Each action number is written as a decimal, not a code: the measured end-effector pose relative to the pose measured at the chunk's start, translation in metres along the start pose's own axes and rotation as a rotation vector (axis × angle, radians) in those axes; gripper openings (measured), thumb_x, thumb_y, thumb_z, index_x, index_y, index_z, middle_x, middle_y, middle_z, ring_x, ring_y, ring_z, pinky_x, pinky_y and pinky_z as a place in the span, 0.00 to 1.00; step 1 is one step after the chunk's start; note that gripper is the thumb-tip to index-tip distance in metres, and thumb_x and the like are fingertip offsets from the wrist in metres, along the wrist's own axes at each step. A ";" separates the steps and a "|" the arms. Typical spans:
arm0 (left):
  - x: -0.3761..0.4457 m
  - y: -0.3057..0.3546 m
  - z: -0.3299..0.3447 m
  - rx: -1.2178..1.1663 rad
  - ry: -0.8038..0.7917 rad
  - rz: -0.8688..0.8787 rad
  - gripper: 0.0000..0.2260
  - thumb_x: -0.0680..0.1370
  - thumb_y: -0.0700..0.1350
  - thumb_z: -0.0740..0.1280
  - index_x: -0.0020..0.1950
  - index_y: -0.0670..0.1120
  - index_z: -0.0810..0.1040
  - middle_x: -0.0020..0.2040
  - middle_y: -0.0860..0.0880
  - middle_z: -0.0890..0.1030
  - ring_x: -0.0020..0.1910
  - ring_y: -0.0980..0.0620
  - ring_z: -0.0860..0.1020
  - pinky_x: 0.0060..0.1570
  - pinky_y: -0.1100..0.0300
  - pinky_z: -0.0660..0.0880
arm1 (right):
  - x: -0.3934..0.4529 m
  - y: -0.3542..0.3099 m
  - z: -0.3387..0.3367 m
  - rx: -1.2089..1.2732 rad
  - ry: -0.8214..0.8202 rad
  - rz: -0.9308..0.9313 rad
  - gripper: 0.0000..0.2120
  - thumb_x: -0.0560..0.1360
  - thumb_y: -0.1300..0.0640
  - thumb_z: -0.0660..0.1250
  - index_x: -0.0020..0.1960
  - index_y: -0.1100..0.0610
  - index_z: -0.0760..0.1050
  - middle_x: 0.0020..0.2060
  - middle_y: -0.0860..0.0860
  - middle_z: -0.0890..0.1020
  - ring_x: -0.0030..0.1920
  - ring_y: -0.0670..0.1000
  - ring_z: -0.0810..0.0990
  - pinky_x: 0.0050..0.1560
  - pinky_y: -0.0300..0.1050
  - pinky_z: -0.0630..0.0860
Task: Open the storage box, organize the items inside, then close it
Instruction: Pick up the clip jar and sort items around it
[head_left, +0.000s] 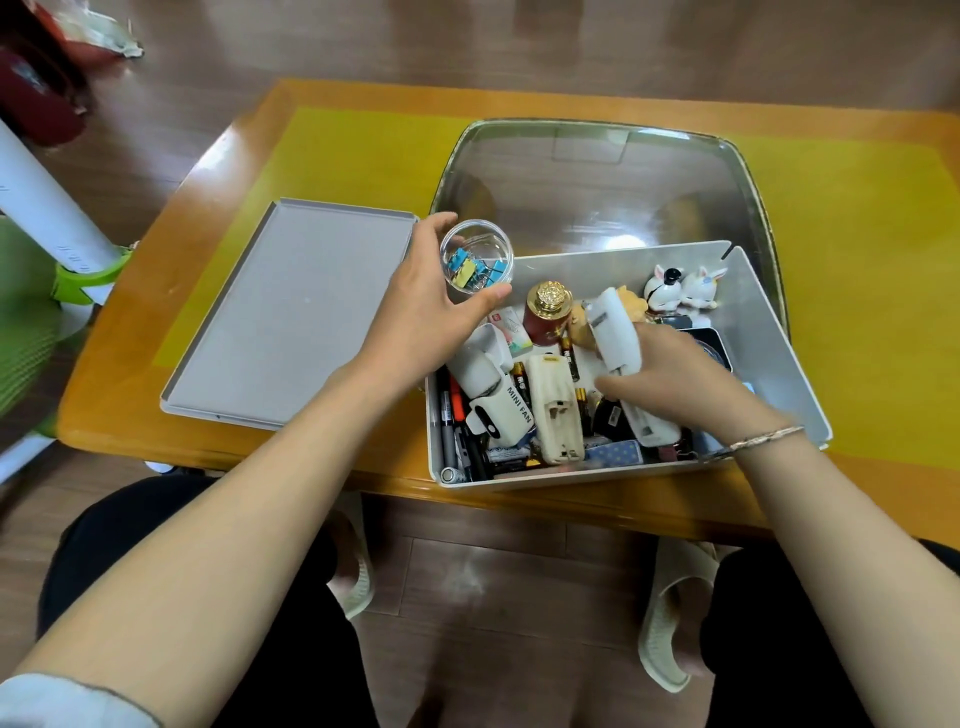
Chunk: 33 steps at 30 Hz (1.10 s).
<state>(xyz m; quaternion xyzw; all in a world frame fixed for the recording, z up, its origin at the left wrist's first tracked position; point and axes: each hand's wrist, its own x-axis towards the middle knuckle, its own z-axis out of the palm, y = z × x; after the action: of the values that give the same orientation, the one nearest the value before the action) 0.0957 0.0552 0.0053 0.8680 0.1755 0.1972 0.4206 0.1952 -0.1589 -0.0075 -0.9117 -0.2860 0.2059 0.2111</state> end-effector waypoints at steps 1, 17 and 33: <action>0.000 0.000 -0.001 0.013 -0.003 0.009 0.30 0.72 0.51 0.73 0.69 0.49 0.62 0.64 0.52 0.72 0.59 0.57 0.72 0.50 0.78 0.67 | -0.001 0.004 -0.004 -0.023 0.012 -0.001 0.10 0.70 0.51 0.70 0.43 0.55 0.74 0.36 0.52 0.78 0.35 0.47 0.74 0.29 0.40 0.64; 0.000 0.003 -0.001 0.060 -0.059 0.068 0.28 0.72 0.51 0.74 0.67 0.50 0.66 0.61 0.53 0.74 0.58 0.58 0.72 0.49 0.75 0.69 | -0.022 0.027 -0.042 -0.146 -0.167 0.166 0.04 0.67 0.55 0.76 0.37 0.54 0.81 0.33 0.51 0.83 0.26 0.48 0.75 0.28 0.38 0.71; -0.002 0.011 0.011 0.020 -0.109 0.069 0.27 0.71 0.57 0.73 0.64 0.50 0.67 0.56 0.56 0.76 0.53 0.59 0.74 0.44 0.79 0.67 | -0.022 0.015 -0.013 -0.561 -0.205 0.274 0.09 0.68 0.58 0.70 0.34 0.56 0.71 0.40 0.56 0.80 0.40 0.56 0.77 0.38 0.42 0.73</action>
<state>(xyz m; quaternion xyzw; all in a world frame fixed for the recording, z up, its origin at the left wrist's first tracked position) 0.1010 0.0405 0.0071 0.8871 0.1243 0.1625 0.4138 0.1913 -0.1865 0.0011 -0.9389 -0.2258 0.2364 -0.1080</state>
